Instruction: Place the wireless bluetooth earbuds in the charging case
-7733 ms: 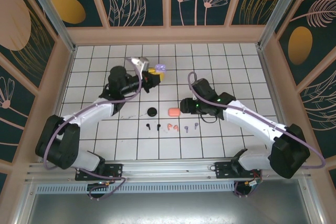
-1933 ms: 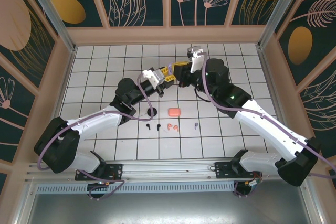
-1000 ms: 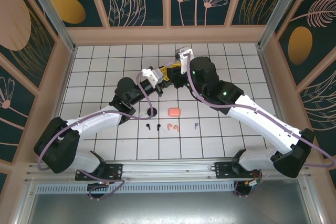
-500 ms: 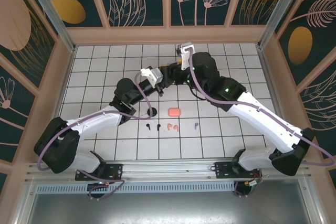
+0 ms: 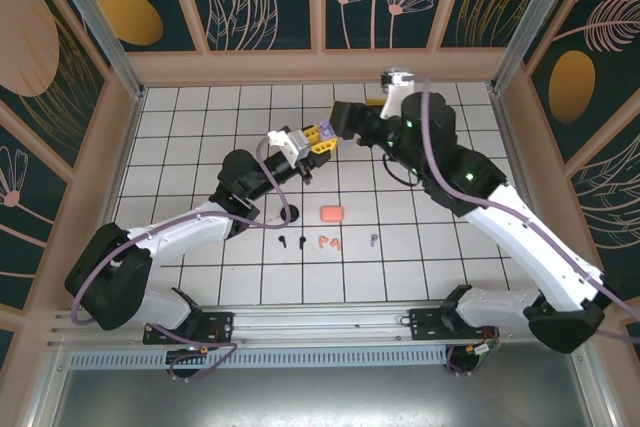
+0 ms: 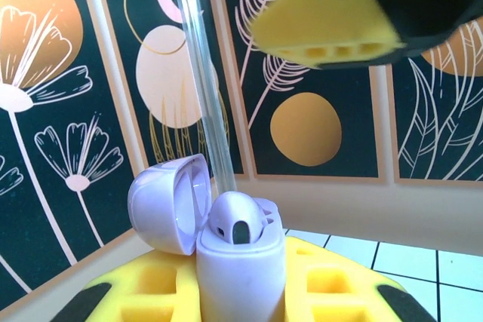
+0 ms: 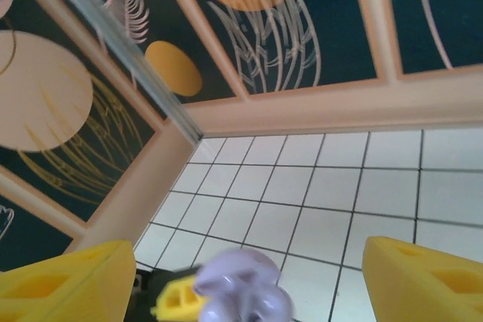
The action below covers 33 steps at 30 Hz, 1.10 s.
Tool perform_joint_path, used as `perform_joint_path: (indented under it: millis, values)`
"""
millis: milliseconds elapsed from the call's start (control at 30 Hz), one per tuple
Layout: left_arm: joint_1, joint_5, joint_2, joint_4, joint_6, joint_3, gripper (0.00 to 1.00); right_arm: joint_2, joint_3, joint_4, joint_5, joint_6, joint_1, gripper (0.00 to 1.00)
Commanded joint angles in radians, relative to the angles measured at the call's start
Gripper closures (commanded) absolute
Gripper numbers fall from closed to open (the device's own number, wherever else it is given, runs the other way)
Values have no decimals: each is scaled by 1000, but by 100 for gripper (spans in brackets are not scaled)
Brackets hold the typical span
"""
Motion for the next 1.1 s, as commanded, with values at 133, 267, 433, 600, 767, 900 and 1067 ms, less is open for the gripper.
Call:
perform_joint_path:
  millis: [133,267,433,600,767,900,1067]
  values:
    - [-4,-109,-26,122,-47,-58,100,-123,-349,-228,72,313,-56,24]
    - [-4,-134,-37,158,-65,-90,100,-119,-526,-237,53,424,-54,27]
    - [-5,-148,-50,174,-73,-115,100,-35,-682,-211,43,508,-48,38]
    - [-5,-139,-57,175,-79,-119,100,59,-722,-185,50,532,-27,50]
    - [-4,-131,-53,183,-89,-121,100,136,-711,-149,38,533,-10,57]
    - [-5,-126,-52,188,-93,-125,100,199,-689,-135,36,537,6,56]
    - [-4,-125,-55,191,-95,-130,100,259,-671,-125,40,541,29,56]
